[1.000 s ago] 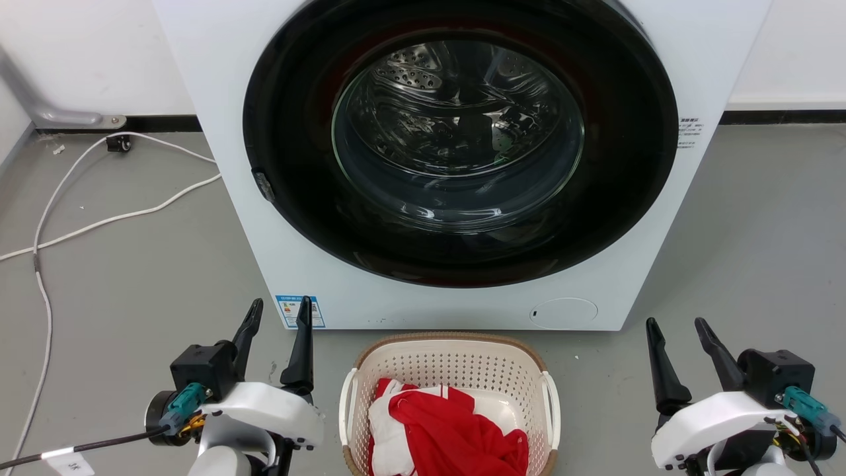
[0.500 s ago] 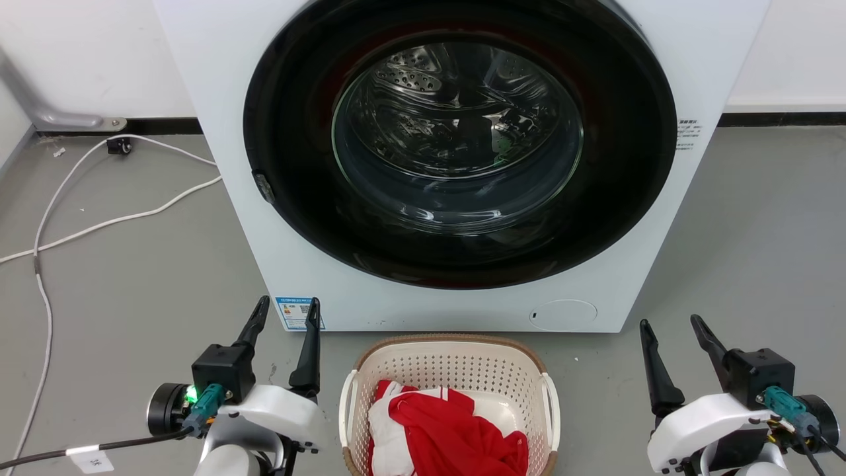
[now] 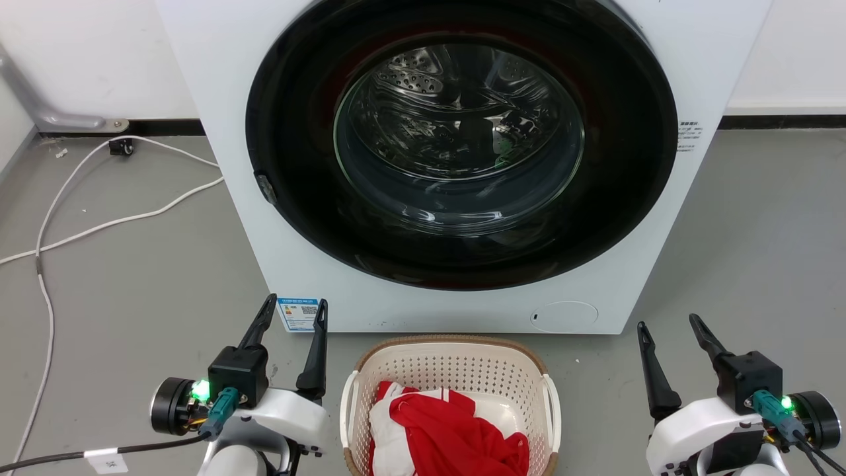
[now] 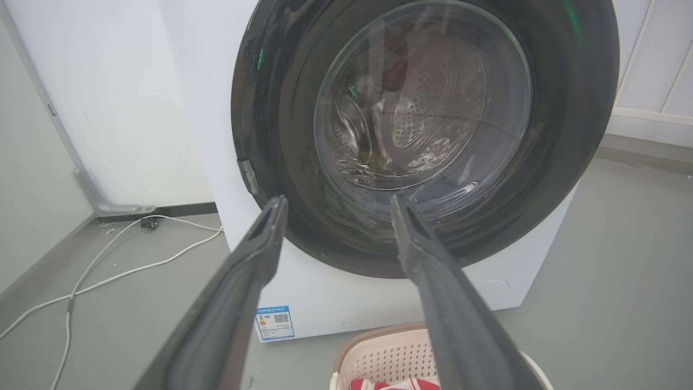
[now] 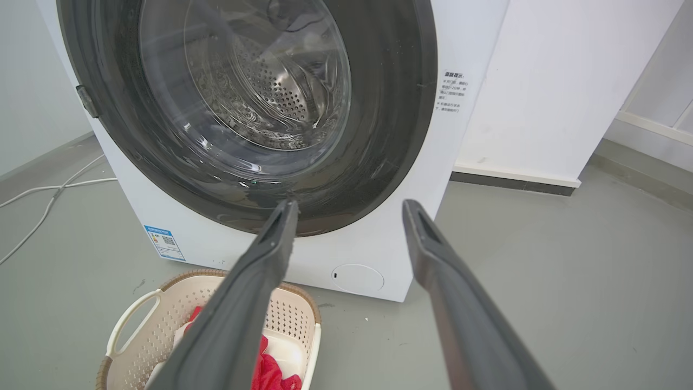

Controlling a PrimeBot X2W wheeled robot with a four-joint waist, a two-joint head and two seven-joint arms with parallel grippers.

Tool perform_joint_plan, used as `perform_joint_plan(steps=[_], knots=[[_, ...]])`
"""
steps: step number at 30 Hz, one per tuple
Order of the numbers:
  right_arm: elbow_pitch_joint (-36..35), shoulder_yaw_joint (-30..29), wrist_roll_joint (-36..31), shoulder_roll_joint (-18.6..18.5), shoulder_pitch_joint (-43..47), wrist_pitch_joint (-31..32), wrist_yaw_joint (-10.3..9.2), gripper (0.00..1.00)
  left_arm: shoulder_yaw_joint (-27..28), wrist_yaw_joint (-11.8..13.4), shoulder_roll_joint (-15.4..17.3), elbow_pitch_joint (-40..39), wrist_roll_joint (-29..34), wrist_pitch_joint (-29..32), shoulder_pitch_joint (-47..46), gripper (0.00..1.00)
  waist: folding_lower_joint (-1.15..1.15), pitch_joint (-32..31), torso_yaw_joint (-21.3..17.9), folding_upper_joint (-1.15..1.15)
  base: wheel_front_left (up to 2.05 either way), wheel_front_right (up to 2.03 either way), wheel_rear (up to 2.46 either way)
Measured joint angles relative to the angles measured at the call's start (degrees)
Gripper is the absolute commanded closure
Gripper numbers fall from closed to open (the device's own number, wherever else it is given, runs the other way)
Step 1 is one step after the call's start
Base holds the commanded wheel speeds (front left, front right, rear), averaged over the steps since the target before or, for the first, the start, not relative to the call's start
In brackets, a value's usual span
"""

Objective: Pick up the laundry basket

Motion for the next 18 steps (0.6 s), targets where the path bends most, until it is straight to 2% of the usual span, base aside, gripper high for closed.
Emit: perform_joint_plan(steps=[18], knots=[[1.15, -0.48, -0.88, 0.0, 0.02, -0.81, 0.0, 0.0, 0.47, -0.45, 0.04, 1.14, 0.62, -0.31, 0.01, 0.0, 0.0, 0.0, 0.03, 0.0, 0.0, 0.0, 0.0]])
